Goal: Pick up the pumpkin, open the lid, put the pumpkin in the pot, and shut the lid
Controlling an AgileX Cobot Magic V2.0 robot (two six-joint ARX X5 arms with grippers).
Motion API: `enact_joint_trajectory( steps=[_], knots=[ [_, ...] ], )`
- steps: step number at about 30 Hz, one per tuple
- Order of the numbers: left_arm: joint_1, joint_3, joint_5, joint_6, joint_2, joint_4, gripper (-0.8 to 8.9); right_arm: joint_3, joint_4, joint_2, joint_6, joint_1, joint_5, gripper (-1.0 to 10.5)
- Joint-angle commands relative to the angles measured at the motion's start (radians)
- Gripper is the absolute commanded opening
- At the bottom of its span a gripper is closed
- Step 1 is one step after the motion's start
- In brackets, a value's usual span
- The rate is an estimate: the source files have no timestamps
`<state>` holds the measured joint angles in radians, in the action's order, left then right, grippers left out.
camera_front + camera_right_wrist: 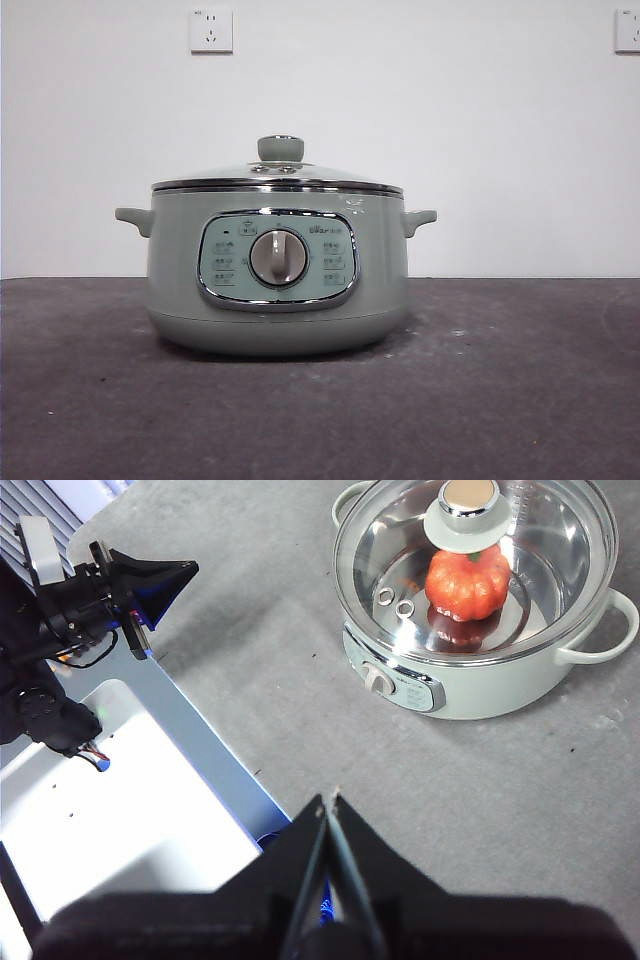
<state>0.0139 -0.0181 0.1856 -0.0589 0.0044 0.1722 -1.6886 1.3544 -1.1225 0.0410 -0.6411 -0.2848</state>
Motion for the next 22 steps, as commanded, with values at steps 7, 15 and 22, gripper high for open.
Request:
enact_joint_trajectory(
  steps=[7, 15, 22],
  knots=[
    [-0.003, 0.016, -0.001, 0.007, -0.003, -0.001, -0.04, 0.001, 0.016, 0.003, -0.004, -0.002, 0.002, 0.0],
    [-0.003, 0.016, -0.001, 0.007, -0.003, -0.001, -0.04, 0.041, -0.193, 0.122, 0.113, 0.163, -0.058, 0.0],
    [-0.003, 0.016, -0.001, 0.007, -0.003, -0.001, -0.04, 0.343, -0.438, 0.386, 0.111, 0.418, -0.177, 0.0]
  ],
)
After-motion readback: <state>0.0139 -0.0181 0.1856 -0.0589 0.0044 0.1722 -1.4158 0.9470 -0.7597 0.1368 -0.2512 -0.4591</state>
